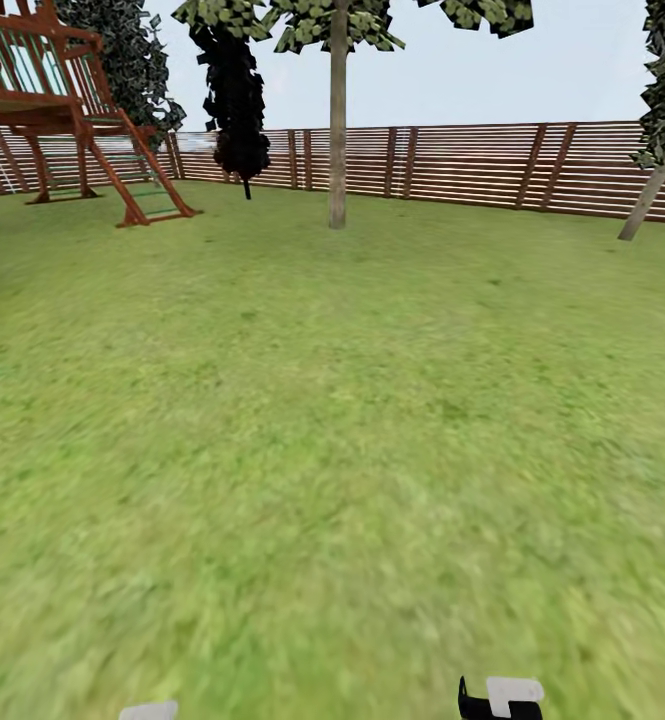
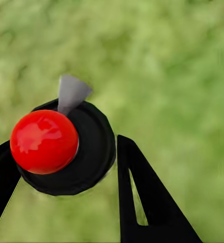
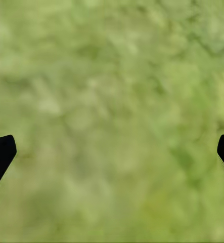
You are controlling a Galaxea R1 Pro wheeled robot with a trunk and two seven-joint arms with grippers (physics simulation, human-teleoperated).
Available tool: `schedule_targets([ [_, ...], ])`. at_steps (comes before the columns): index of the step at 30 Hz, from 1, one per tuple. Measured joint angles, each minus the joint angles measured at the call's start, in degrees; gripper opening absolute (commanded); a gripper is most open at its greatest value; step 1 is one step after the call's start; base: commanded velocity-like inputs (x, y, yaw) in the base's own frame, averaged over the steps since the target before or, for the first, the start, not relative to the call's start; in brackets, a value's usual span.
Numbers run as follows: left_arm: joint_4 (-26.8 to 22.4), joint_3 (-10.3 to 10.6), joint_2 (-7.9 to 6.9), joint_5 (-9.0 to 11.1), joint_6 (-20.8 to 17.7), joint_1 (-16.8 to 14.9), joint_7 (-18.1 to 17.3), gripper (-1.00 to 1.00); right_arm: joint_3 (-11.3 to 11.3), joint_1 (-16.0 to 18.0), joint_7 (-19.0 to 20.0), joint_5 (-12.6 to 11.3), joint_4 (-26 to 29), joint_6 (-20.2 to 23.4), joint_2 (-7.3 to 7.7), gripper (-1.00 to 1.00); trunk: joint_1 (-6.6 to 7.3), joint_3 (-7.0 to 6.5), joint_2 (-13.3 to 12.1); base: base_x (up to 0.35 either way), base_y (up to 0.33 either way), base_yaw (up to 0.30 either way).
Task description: In the garden, pick up the pesticide atomizer on the floor and spray pesticide onto both trees until each tree trunk is fully covered.
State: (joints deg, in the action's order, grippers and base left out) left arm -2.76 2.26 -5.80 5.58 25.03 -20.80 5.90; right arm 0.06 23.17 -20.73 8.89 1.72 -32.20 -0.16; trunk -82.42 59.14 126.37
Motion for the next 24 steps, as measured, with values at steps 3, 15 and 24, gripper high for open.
schedule_targets([
  [3,0.00,-0.01,0.00,0.00,0.00,0.00,0.00,-1.00,0.00,0.00,0.00,0.00,0.00,0.00,0.00,1.00,0.00,0.00,0.00,0.338,0.000,0.000],
  [15,0.00,0.00,0.00,0.00,0.00,0.00,0.00,-1.00,0.00,0.02,0.00,0.00,0.00,0.00,0.00,1.00,0.00,0.00,0.00,0.338,0.000,0.000],
  [24,0.00,0.00,0.00,0.00,0.00,0.00,0.00,-1.00,0.00,0.01,0.00,0.00,0.00,0.00,0.00,1.00,0.00,0.00,0.00,0.338,0.000,0.000],
])
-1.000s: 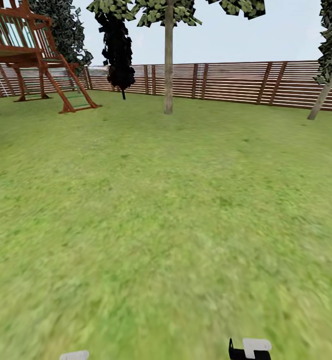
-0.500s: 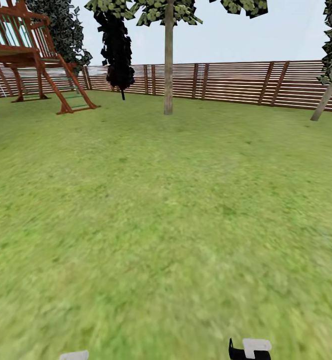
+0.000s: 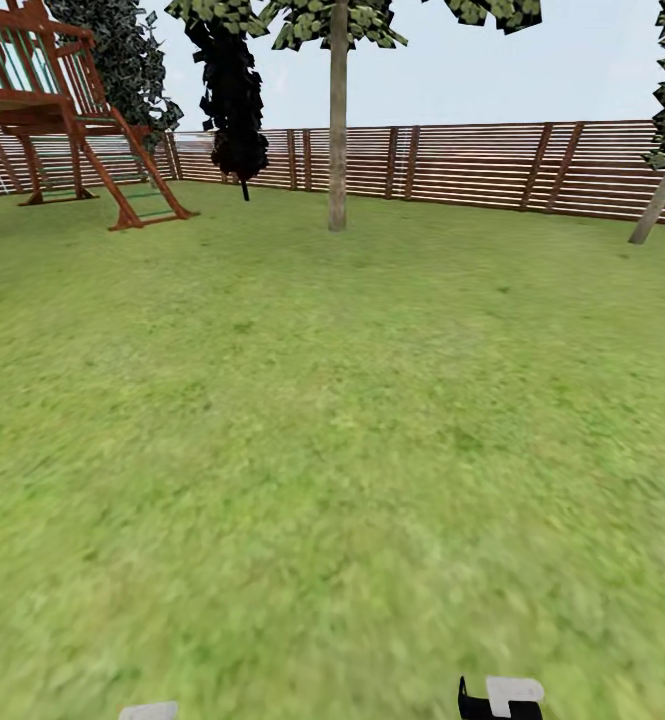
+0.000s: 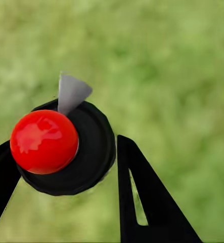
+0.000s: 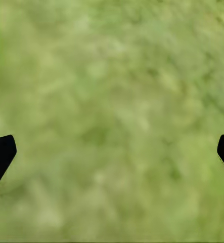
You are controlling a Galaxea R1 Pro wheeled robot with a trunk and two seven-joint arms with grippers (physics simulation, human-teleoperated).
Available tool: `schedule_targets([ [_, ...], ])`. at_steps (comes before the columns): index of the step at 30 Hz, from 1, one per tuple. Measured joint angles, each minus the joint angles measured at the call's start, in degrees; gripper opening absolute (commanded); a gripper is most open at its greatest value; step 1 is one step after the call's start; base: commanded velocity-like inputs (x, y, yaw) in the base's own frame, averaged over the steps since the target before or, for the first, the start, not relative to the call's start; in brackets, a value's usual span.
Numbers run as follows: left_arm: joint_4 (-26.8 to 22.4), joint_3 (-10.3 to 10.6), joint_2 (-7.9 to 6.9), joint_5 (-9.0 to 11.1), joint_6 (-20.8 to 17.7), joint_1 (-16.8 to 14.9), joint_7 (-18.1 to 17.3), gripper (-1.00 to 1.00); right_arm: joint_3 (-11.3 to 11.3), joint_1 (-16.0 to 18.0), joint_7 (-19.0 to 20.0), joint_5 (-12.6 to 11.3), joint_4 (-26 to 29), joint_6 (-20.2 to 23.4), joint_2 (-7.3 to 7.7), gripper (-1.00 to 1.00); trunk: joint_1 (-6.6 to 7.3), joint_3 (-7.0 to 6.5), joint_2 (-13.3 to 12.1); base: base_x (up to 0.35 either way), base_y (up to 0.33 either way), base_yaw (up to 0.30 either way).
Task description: In the garden, pick up the pesticide atomizer on the floor and spray pesticide onto both trees until each tree trunk is fully covered.
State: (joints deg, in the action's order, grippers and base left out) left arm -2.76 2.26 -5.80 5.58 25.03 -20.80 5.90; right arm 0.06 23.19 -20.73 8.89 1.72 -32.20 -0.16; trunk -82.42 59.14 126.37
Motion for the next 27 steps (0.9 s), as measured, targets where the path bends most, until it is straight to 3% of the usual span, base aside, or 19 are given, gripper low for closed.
schedule_targets([
  [27,0.00,0.00,0.00,0.00,0.00,0.00,0.00,-1.00,0.00,0.00,0.00,0.00,0.00,0.00,0.00,1.00,0.00,0.00,0.00,0.338,0.000,0.000],
])
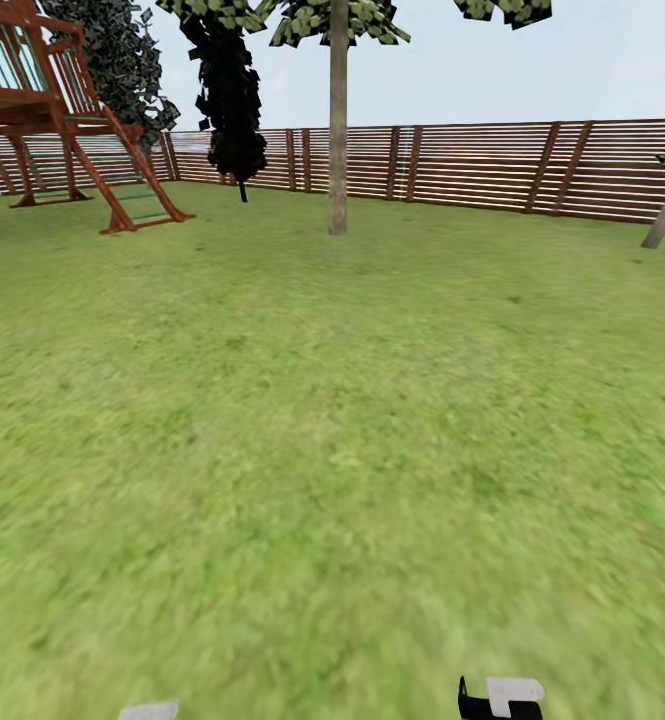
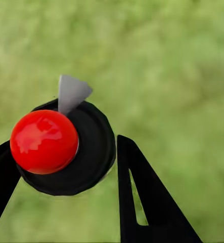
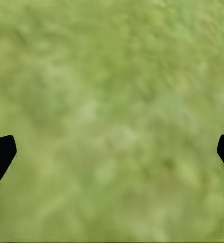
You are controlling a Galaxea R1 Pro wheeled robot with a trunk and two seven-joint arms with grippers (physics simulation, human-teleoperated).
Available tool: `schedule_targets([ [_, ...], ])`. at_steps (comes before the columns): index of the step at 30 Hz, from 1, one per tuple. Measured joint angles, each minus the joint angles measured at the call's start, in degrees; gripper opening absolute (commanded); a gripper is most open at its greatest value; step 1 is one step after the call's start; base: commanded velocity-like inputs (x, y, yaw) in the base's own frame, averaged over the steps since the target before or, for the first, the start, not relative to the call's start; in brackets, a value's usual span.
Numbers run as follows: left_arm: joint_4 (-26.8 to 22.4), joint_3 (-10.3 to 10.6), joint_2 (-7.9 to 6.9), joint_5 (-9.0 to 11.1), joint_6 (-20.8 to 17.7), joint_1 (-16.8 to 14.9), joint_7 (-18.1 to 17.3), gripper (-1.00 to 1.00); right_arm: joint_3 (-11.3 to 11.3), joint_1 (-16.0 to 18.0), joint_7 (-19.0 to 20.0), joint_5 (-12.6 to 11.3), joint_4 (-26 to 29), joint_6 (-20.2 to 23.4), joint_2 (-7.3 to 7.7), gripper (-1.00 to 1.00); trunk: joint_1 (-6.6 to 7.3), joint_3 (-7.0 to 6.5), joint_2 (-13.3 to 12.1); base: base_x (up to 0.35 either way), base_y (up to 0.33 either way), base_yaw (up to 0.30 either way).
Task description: In the garden, pick up the pesticide atomizer on the floor and spray pesticide onto both trees until each tree trunk is fully covered.
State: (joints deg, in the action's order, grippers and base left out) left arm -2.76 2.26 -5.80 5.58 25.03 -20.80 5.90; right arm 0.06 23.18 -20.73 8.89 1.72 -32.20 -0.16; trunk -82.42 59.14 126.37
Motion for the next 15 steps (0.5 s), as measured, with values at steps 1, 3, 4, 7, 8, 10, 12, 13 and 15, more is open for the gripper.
schedule_targets([
  [1,0.00,0.00,0.00,0.00,0.00,0.00,0.00,-1.00,0.00,0.01,0.00,0.00,0.00,0.00,0.00,1.00,0.00,0.00,0.00,0.338,0.000,0.000],
  [3,0.00,0.00,0.00,0.00,0.00,0.00,0.00,-1.00,0.00,0.02,0.00,0.00,0.00,0.00,0.00,1.00,0.00,0.00,0.00,0.338,0.000,0.000],
  [4,0.00,0.00,0.00,0.00,0.00,0.00,0.00,-1.00,0.00,0.02,0.00,0.00,0.00,0.00,0.00,1.00,0.00,0.00,0.00,0.338,0.000,0.000],
  [7,0.00,0.00,0.00,0.00,0.00,0.00,0.00,-1.00,0.00,0.00,0.00,0.00,0.00,0.00,0.00,1.00,0.00,0.00,0.00,0.338,0.000,0.000],
  [8,0.00,0.00,0.00,0.00,0.00,0.00,0.00,-1.00,0.00,-0.01,0.00,0.00,0.00,0.00,0.00,1.00,0.00,0.00,0.00,0.338,0.000,0.000],
  [10,0.00,0.00,0.00,0.00,0.00,0.00,0.00,-1.00,0.00,0.00,0.00,0.00,0.00,0.00,0.00,1.00,0.00,0.00,0.00,0.338,0.000,0.000],
  [12,0.00,0.00,0.00,0.00,0.00,0.00,0.00,-1.00,0.00,0.01,0.00,0.00,0.00,0.00,0.00,1.00,0.00,0.00,0.00,0.338,0.000,0.000],
  [13,0.00,0.00,0.00,0.00,0.00,0.00,0.00,-1.00,0.00,0.00,0.00,0.00,0.00,0.00,0.00,1.00,0.00,0.00,0.00,0.338,0.000,0.000],
  [15,0.00,0.00,0.00,0.00,0.00,0.00,0.00,-1.00,0.00,-0.01,0.00,0.00,0.00,0.00,0.00,1.00,0.00,0.00,0.00,0.338,0.000,0.000],
])
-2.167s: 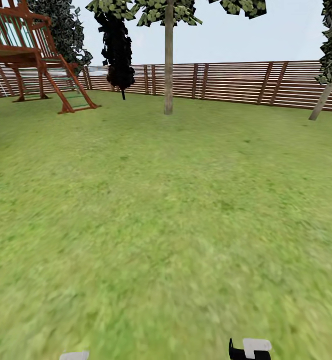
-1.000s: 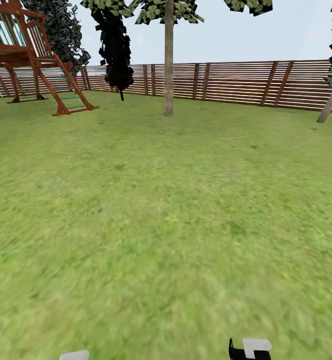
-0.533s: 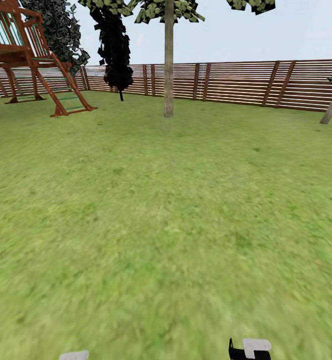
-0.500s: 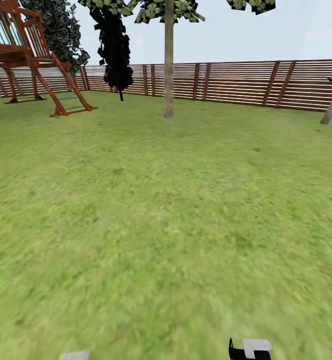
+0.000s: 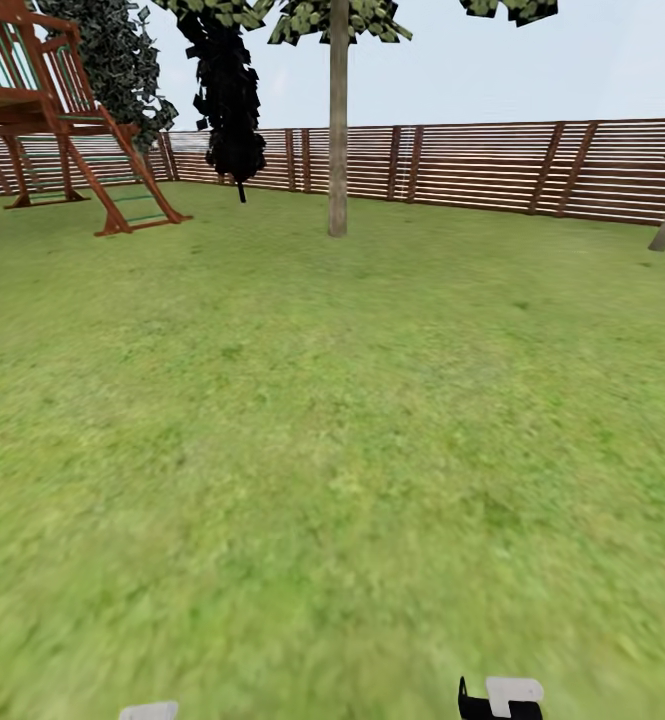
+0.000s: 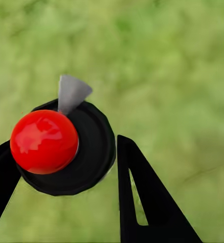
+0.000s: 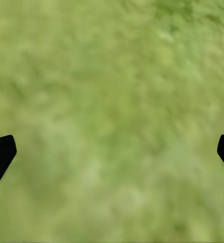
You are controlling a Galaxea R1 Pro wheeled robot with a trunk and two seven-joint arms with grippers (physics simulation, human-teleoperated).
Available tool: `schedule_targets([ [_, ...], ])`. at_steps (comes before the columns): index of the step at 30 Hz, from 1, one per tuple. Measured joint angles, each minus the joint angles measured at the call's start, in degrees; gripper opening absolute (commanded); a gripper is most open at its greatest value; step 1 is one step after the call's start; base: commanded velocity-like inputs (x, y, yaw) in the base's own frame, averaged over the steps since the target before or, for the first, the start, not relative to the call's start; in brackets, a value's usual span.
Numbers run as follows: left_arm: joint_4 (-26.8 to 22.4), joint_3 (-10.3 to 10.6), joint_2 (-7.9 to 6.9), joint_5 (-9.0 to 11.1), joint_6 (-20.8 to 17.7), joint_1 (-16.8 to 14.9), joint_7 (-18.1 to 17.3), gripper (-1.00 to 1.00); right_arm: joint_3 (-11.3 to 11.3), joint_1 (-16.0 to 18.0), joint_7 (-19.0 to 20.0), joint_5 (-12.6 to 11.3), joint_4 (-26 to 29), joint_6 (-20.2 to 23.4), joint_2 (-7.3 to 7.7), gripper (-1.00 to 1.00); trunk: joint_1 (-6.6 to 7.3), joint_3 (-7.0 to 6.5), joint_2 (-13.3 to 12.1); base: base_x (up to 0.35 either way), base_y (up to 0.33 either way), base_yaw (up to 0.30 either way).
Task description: In the garden, pick up the pesticide atomizer on the floor and spray pesticide onto both trees until each tree trunk is fully covered.
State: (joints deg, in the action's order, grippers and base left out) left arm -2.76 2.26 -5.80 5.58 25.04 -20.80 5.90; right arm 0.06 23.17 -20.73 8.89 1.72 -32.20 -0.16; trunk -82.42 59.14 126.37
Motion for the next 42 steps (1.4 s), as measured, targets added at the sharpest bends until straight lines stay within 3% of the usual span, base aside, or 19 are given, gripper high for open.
schedule_targets([
  [30,0.00,0.00,0.00,0.00,0.00,0.00,0.00,-1.00,-0.08,0.03,0.01,-0.08,0.00,0.00,-0.25,1.00,0.00,0.00,0.00,0.338,0.000,-0.001],
  [42,0.00,0.00,0.00,0.00,0.00,0.00,0.00,-1.00,-0.08,0.04,0.01,-0.09,0.00,0.00,-0.26,1.00,0.00,0.00,0.00,0.338,0.000,-0.110],
])
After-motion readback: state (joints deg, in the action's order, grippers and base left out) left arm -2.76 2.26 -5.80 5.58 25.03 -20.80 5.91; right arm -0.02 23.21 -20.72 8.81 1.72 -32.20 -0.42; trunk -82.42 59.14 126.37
